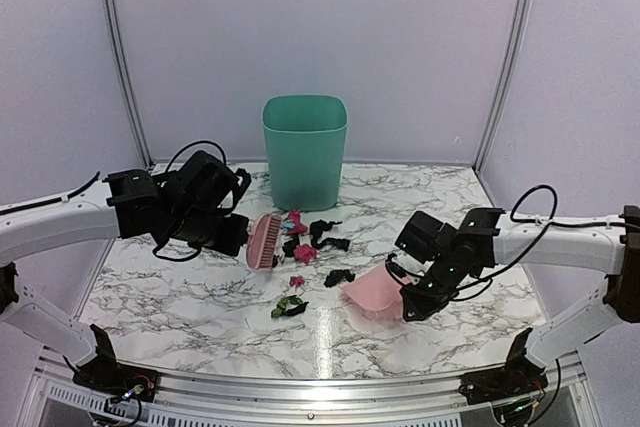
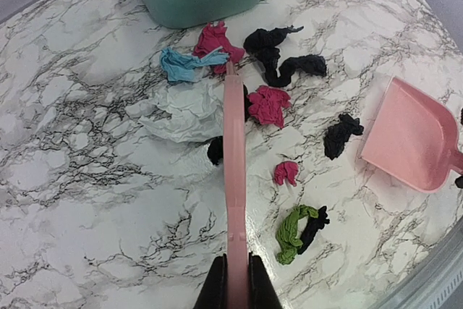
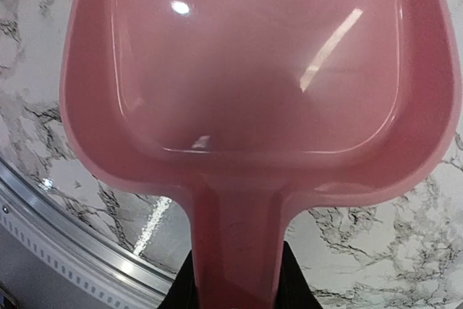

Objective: Sweep away the paper scraps from the table

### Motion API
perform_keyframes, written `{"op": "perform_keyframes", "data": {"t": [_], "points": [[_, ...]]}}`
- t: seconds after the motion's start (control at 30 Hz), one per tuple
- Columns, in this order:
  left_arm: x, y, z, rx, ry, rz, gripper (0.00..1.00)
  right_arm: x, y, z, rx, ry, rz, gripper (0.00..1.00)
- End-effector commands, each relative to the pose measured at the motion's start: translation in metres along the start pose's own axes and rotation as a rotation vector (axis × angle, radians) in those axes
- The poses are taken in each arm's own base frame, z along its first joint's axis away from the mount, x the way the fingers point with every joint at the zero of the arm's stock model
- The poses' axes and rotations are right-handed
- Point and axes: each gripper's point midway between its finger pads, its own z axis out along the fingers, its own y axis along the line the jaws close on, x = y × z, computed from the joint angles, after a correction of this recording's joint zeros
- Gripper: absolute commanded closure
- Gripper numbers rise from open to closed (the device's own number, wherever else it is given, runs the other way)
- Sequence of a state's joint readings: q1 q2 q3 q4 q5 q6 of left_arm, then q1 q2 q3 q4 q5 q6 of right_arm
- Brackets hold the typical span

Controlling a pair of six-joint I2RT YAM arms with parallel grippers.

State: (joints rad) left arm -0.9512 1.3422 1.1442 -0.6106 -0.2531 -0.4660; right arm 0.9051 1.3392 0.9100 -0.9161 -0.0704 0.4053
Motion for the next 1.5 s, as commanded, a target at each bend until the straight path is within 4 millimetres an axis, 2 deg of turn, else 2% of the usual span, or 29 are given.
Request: {"op": "perform_keyframes", "data": {"t": [0.0,0.1,0.2,0.4,0.5,0.63,0.83,0.97,1.03,1.17,1.27,1.37,1.47], "points": [[-0.016,-0.011,0.001,0.055,0.008,0.056,1.00,0.016,0.006,0.013,-0.029,0.099,-0.078,1.00],[-0.020,-0.018,0.003,0.085,0.018,0.090,1.00,0.015,0.016,0.014,-0.084,0.106,-0.104,1.00],[-0.018,-0.023,0.013,0.098,0.051,0.118,1.00,0.008,0.025,0.016,-0.123,0.100,-0.148,1.00],[-0.018,-0.023,0.039,0.086,0.100,0.137,1.00,-0.012,0.029,0.036,-0.108,0.119,-0.242,1.00],[-0.018,-0.032,0.049,0.121,0.129,0.167,1.00,-0.025,0.027,0.043,-0.081,0.117,-0.259,1.00],[-0.019,-0.050,0.057,0.196,0.161,0.203,1.00,-0.052,0.033,0.038,-0.082,0.065,-0.280,1.00],[-0.012,-0.061,0.067,0.243,0.208,0.229,1.00,-0.075,0.039,0.035,-0.074,0.016,-0.329,1.00],[-0.009,-0.065,0.067,0.267,0.225,0.226,1.00,-0.086,0.033,0.038,-0.043,0.010,-0.347,1.00],[-0.016,-0.063,0.062,0.254,0.204,0.214,1.00,-0.085,0.026,0.037,-0.038,0.013,-0.326,1.00],[-0.049,-0.058,0.039,0.208,0.092,0.197,1.00,-0.072,0.004,0.031,-0.032,0.018,-0.246,1.00],[-0.069,-0.056,0.028,0.182,0.035,0.200,1.00,-0.066,0.001,0.026,-0.045,0.007,-0.213,1.00],[-0.083,-0.055,0.032,0.149,0.007,0.215,1.00,-0.063,0.004,0.024,-0.067,0.006,-0.186,1.00],[-0.101,-0.043,0.044,0.052,-0.029,0.205,1.00,-0.059,0.005,0.027,-0.077,0.020,-0.158,1.00]]}}
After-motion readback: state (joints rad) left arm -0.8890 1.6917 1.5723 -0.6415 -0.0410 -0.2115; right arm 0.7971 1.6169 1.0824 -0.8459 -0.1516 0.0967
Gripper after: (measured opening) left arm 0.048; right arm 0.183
